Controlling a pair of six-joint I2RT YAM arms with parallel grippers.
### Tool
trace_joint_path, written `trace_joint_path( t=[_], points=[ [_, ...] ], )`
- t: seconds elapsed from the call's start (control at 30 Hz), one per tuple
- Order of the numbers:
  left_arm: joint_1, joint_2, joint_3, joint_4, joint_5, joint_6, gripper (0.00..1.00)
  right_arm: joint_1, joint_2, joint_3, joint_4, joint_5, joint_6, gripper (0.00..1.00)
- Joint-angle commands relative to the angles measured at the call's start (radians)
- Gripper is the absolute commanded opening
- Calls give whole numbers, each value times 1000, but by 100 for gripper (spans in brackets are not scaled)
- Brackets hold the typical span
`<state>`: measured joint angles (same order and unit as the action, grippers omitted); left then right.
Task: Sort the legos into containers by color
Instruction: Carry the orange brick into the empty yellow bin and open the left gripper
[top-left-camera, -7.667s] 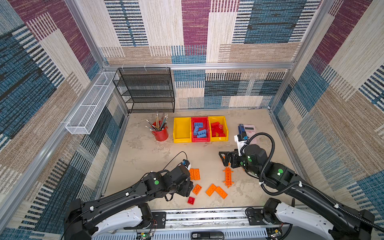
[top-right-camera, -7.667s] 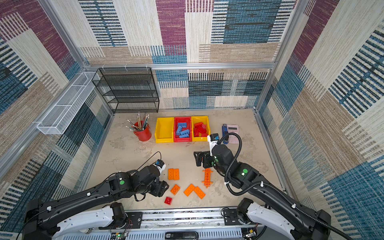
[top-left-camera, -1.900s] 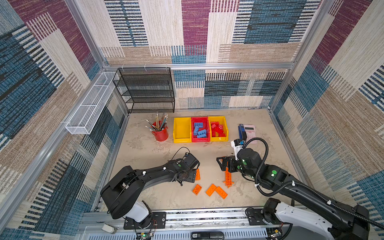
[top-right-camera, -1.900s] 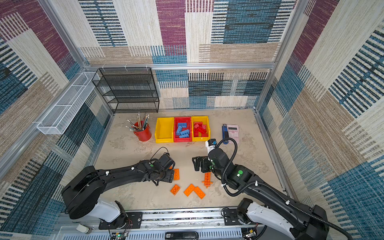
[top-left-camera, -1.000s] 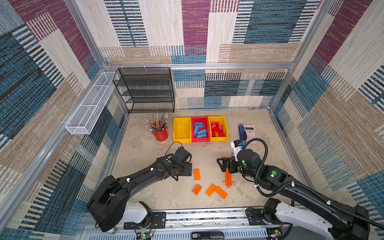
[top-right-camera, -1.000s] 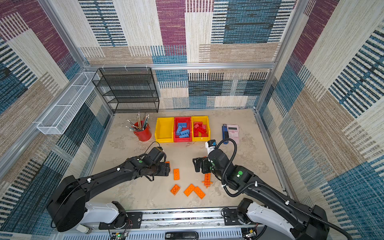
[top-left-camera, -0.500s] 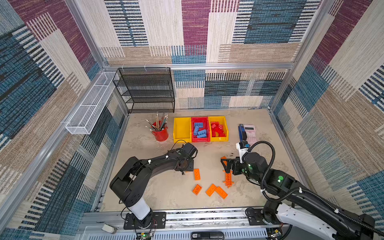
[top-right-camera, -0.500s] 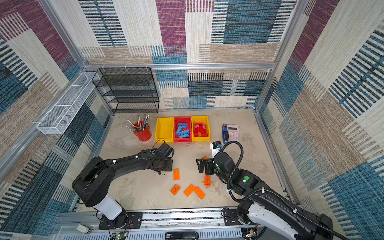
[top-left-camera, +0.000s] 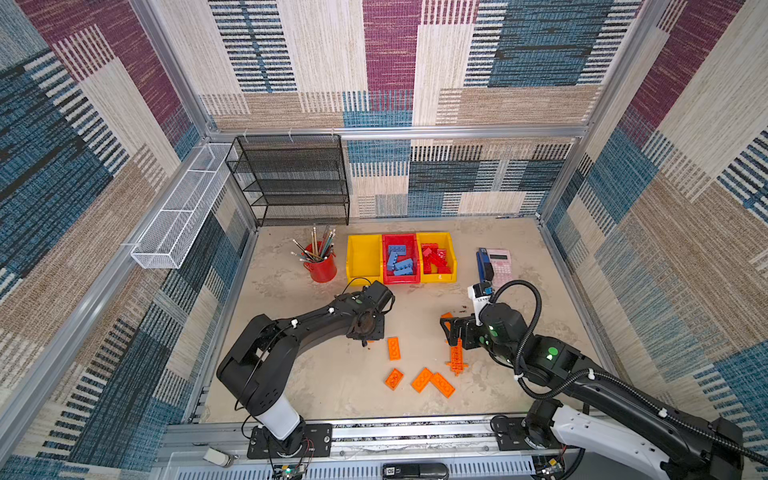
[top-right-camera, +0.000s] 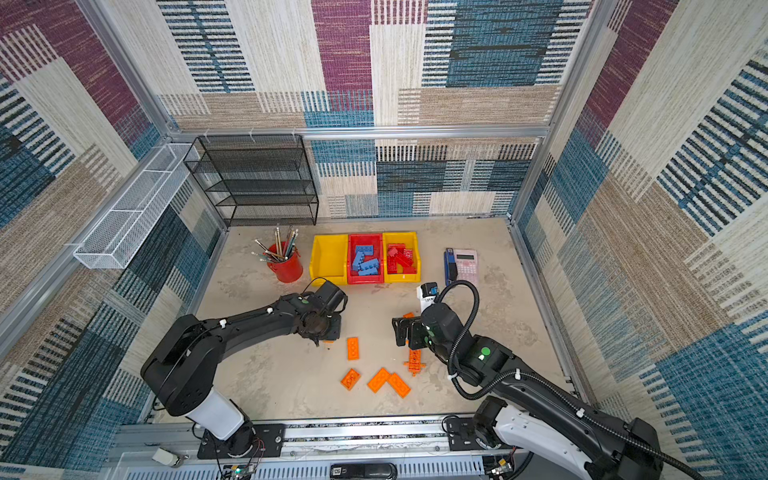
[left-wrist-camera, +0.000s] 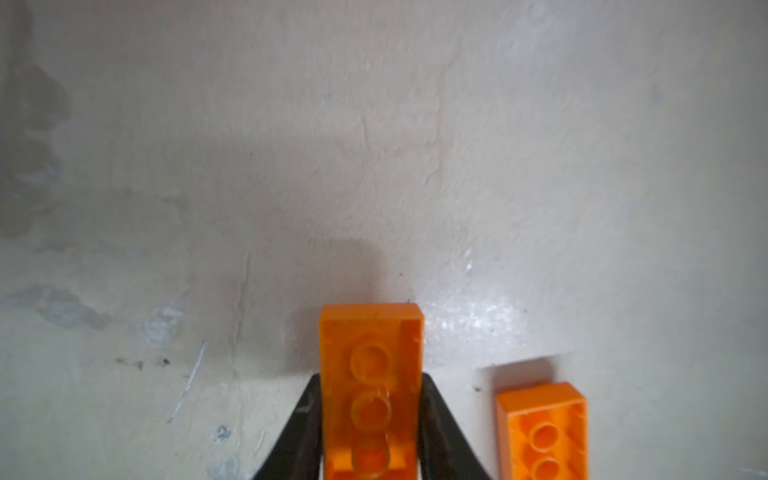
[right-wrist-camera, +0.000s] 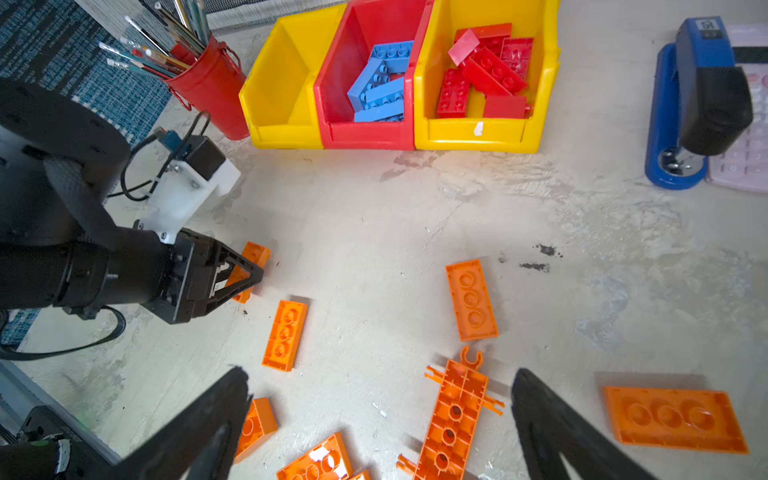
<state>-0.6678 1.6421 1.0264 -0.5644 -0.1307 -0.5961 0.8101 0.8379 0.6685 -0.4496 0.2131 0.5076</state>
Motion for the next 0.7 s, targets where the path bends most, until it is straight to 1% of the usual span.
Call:
trace_joint_path(
  t=[0.0, 0.17, 0.37, 0.57, 0.67],
  points=[
    [33, 16, 100, -55, -32, 59, 25, 1, -9, 23, 43, 27, -21, 99],
    [113, 104, 309, -79, -37, 126, 25, 0, 0, 62, 43, 36, -41, 99],
    [204, 254, 565, -107, -5, 188, 25, -2, 44, 104, 46, 43, -60, 99],
    [239, 477, 846, -187, -7, 278, 27, -9, 106, 148, 54, 45, -79, 99],
    [253, 573, 962, -230, -1, 289, 27, -15, 135, 167, 57, 47, -87, 99]
  ],
)
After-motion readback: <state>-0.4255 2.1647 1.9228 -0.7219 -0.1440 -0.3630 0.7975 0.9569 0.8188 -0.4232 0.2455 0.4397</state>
